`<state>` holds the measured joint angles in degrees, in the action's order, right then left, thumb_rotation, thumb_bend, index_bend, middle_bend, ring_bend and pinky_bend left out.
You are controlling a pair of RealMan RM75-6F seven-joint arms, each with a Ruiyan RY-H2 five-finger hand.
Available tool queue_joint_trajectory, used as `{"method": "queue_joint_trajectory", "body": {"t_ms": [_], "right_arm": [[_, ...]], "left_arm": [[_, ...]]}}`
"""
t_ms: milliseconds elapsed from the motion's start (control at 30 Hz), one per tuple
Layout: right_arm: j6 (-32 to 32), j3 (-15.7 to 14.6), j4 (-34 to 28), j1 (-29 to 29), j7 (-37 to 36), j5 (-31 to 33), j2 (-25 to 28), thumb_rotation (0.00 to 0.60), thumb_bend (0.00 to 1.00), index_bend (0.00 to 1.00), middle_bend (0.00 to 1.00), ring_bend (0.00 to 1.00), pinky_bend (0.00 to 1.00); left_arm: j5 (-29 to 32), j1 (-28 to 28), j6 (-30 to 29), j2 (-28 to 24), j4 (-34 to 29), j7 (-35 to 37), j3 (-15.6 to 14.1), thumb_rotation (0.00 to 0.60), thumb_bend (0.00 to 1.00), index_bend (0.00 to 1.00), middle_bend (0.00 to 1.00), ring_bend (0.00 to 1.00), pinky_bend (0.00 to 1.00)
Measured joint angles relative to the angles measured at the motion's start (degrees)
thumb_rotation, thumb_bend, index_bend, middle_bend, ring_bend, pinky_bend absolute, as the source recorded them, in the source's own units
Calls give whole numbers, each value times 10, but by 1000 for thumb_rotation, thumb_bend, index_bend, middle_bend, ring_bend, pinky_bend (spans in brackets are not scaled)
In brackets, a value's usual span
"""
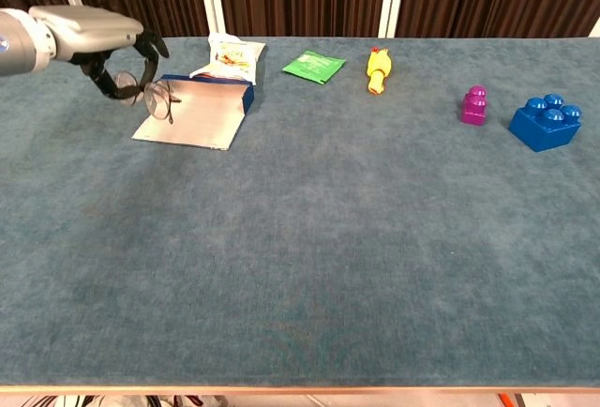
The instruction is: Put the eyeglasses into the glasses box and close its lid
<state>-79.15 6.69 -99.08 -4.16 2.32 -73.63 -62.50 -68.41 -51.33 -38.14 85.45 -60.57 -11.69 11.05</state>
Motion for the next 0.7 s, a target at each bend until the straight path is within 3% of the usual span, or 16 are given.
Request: {"method": "queue_joint_trajectory", "body": {"t_ms": [333, 700], "right_arm": [[12, 1, -2, -4, -10, 6, 4, 600, 134, 2, 57, 190, 262], [9, 1, -1, 2, -33, 8, 12, 600, 134, 2, 57, 189, 262]], "left_arm": [[96, -52, 40, 50, 63, -60, 34, 600, 465, 598, 127, 0, 43], [214, -102, 89, 120, 147, -99, 50, 600, 465, 596, 113, 0, 14]]}}
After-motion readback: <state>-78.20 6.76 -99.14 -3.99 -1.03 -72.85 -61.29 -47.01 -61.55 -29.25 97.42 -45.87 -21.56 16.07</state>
